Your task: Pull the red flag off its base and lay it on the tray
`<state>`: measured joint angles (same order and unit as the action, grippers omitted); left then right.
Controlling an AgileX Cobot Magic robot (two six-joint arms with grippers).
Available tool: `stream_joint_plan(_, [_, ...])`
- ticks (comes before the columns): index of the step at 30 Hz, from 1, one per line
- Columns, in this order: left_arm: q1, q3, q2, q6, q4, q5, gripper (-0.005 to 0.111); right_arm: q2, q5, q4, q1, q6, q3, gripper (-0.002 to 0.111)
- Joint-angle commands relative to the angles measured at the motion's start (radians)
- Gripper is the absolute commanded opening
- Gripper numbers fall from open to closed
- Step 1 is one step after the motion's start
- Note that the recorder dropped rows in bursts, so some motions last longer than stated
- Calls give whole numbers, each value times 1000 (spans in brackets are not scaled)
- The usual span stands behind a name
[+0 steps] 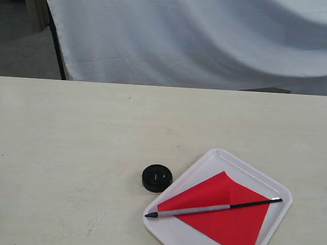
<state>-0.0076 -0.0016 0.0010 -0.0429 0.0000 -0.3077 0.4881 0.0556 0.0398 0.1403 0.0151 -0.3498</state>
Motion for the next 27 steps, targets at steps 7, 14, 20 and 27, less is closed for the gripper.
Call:
stream_joint_plan(7, [-9,2,-1,1,0,9,0,-369,-20,-2,-138,11,39,-1])
stream_joint_plan(14, [-9,2,-1,1,0,2,0,-488,26,16,-191,0,22,-1])
stream_joint_plan(20, [-9,2,-1,1,0,-14,0,-488,4,12,-236,9,13,-1])
stream_joint_plan(27, [-9,2,-1,1,0,-14,0,-488,97,30,-237,-23,45,-1])
